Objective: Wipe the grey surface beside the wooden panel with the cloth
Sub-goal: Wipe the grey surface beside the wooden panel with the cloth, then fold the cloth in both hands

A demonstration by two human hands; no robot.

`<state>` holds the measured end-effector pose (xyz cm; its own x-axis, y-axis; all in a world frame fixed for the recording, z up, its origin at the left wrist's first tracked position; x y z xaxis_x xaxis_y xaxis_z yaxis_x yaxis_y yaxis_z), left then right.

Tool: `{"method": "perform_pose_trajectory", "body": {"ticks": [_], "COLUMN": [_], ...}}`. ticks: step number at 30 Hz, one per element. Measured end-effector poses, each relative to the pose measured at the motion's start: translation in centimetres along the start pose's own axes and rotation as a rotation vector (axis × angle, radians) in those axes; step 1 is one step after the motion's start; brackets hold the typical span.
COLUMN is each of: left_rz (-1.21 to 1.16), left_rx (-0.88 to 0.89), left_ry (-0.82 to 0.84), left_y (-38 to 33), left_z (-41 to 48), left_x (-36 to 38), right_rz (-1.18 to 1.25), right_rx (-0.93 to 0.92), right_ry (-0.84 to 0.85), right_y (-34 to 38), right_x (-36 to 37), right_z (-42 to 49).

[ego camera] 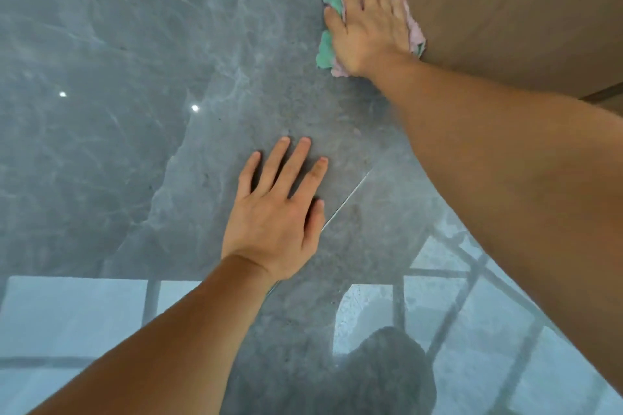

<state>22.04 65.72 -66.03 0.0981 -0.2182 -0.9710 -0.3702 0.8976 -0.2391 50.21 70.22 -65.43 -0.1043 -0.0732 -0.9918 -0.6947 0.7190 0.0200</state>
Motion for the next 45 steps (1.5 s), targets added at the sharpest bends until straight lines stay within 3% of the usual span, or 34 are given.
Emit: {"method": "perform_pose_trajectory", "body": {"ticks": [12, 14, 16, 18, 20, 23, 25, 26, 28, 32, 35, 42, 45], "left_rz": [-0.051, -0.168, -0.492, -0.871, -1.137, -1.404, -1.369, -1.301, -1.141, -0.479, -0.311, -0.33, -0.332], "left_rx": [-0.004, -0.02, -0.186, -0.465, -0.698, -0.952, -0.981, -0.928, -0.742, -0.408, -0.224, 0.557, 0.791], "left_ry": [0.008, 0.014, -0.028, -0.222, -0.361, -0.316, -0.259, -0.247, -0.219, -0.061, -0.021, 0.226, 0.342], "left_y": [-0.2, -0.1, -0.3, -1.0, -2.5, -6.7, -10.0, -11.6, -14.8, -20.7, -26.4, -44.5, -54.4], "left_z": [-0.4, -0.4, -0.5, -0.3, -0.3, -0.2, -0.7, -0.9, -1.1, -1.6, -3.6, -14.6, -20.5], "left_x": [-0.5, -1.0, -2.2, -3.6, -4.3, -4.8, -5.4, -6.0, -8.2, -13.7, -19.5, -31.6, -35.7], "right_rz": [0.016, 0.054, 0.168, 0.379, 0.76, 1.309, 1.774, 2.054, 2.422, 2.793, 2.828, 2.864, 2.889], "right_rx": [-0.295, -0.273, -0.216, -0.103, 0.147, 0.503, 0.67, 0.733, 0.865, 0.939, 1.116, 1.394, 1.489], "right_ry": [0.009, 0.008, 0.017, 0.007, 0.049, 0.13, 0.287, 0.396, 0.43, 0.211, 0.013, -0.483, -0.872], "right_y": [4.2, 3.7, 2.8, 1.7, 0.7, 0.1, -0.6, -0.6, -0.4, -0.5, -1.9, -9.2, -14.3], "right_x": [1.1, 1.4, 1.8, 1.7, 1.1, -0.7, -1.9, -2.5, -4.2, -11.2, -17.5, -32.3, -36.2], "right_z": [-12.2, -15.0, -18.4, -21.9, -24.7, -28.4, -31.0, -32.6, -35.4, -39.6, -44.1, -61.3, -69.9]}}
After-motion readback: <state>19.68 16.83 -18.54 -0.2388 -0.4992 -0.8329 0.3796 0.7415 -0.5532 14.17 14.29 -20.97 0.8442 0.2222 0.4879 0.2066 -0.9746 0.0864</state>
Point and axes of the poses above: each hand's wrist, its own z-axis towards the middle knuckle, its own x-axis out of the palm, y = z × x, the point moved 3 cm from there along z, towards the middle knuckle, and after that the axes turned 1 degree about -x, right-handed, at the moved point
